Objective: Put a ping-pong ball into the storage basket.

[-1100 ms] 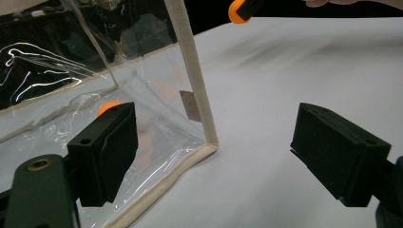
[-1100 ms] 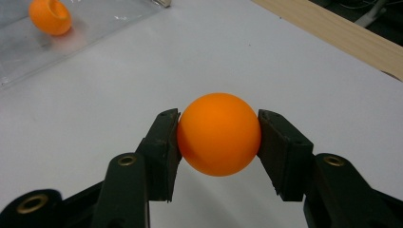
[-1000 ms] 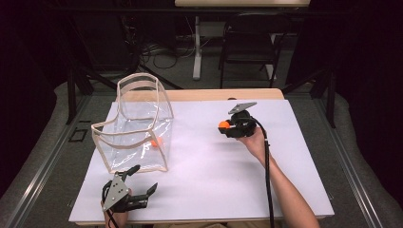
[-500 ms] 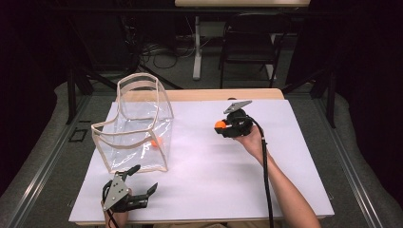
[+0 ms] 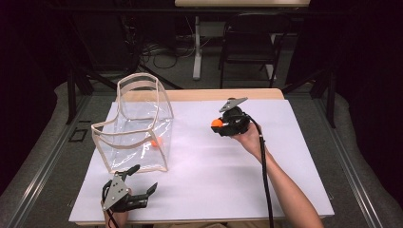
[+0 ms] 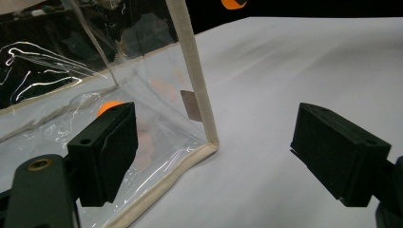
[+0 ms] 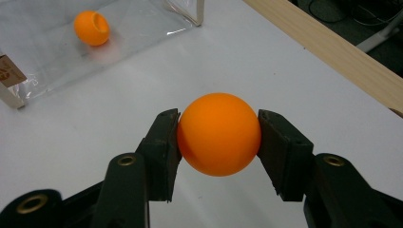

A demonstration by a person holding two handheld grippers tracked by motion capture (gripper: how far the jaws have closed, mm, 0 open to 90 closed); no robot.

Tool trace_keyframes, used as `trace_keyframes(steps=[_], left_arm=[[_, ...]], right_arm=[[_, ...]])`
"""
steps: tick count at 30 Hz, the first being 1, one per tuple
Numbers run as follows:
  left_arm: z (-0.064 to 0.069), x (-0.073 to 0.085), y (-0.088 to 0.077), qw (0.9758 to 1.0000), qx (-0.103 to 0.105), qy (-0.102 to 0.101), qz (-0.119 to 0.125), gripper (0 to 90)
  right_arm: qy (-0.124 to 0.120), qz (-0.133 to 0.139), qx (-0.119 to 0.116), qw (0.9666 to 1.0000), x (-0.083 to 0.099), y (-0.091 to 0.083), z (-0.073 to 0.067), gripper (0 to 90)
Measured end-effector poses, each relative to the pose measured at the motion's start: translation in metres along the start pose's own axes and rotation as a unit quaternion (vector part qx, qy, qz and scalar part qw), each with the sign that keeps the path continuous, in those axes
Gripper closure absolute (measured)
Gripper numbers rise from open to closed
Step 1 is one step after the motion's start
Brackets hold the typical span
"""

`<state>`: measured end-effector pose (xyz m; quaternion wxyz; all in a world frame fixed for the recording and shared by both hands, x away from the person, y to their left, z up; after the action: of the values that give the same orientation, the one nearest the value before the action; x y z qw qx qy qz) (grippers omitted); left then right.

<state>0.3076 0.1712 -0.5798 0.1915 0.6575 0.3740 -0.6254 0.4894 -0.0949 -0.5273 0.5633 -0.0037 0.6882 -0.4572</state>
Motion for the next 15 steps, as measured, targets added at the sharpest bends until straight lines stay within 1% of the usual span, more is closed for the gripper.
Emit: trace_keyframes(steps=[4,8,9,10,15], left_arm=[[0.0,0.0,-0.001,1.0,0.0,0.0,0.0,15.7],[0.0,0.0,-0.001,1.0,0.0,0.001,0.0,15.7],[0.0,0.0,-0.001,1.0,0.0,0.001,0.0,15.7],[0.0,0.0,-0.001,1.0,0.001,0.001,0.0,15.7],[0.0,0.0,-0.001,1.0,0.0,0.001,0.0,15.7]], right_arm=[[-0.003,-0.003,-0.002,1.0,-0.003,0.001,-0.002,50.9],[-0.008,-0.002,-0.005,1.0,-0.007,0.001,-0.005,50.9],[-0.008,0.002,-0.005,1.0,-0.008,0.002,-0.006,50.9],[-0.01,-0.001,-0.007,0.9999,-0.009,0.002,-0.007,50.9],[-0.014,0.001,-0.009,0.9999,-0.015,0.0,-0.009,50.9]])
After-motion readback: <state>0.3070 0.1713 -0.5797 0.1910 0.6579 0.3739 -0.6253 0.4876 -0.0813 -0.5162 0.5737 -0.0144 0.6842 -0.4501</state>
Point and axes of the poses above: each handheld gripper's, and its own axes: y roughly forward along the jaws, x roughly out of its underside, z roughly to its right, the point moved 9 cm from there along y, roughly forward along the jaws, and after that the axes turned 3 degrees about z, right-handed, at the moved point
